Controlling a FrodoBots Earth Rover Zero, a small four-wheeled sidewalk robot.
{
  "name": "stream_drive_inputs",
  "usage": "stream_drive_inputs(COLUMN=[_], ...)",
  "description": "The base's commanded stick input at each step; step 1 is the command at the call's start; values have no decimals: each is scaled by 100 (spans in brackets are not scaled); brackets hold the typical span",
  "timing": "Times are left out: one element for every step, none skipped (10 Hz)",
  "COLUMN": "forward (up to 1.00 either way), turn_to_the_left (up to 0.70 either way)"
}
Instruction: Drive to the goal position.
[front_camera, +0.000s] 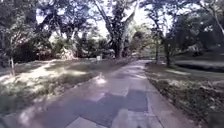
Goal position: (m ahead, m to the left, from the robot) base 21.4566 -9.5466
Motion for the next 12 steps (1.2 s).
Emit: stream_drive_inputs(forward=[50,50,50,50,50,50,50,50,50,50,50,50], turn_to_the_left=[0,0,0,0,0,0,0,0,0,0,0,0])
